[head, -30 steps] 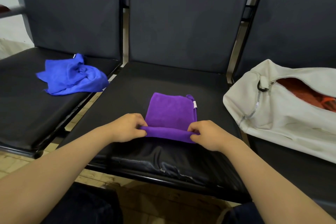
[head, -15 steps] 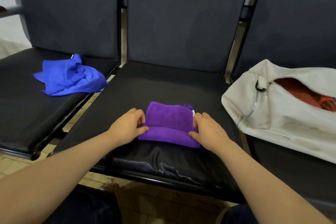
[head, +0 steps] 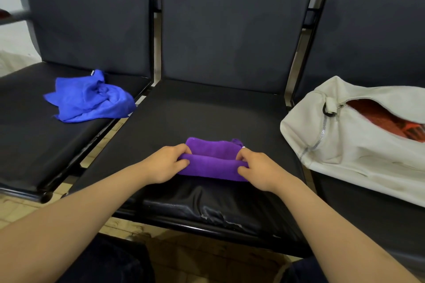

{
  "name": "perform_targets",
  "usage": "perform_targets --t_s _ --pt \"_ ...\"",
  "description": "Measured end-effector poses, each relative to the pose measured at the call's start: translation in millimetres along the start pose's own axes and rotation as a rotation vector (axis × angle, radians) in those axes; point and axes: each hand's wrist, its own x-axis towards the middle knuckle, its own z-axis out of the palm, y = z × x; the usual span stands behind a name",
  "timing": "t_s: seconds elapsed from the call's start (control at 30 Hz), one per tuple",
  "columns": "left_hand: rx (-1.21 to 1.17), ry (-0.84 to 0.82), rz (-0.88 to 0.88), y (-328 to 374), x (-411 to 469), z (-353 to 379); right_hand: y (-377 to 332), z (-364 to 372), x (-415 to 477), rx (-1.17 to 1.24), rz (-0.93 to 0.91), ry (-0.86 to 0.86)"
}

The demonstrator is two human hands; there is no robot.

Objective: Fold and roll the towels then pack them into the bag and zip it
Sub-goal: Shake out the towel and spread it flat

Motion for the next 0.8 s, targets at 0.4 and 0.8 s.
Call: perform_targets --t_s 0.4,0.8 --pt "0.212 0.265 -0.017 -0.3 3.8 13.3 2.0 8.3 3.7 -0.2 -0.05 0.257" --pt "0.239 -0.007 0.041 -2.2 1.1 -0.3 7.6 2.2 3.1 -0.124 -0.063 0.048"
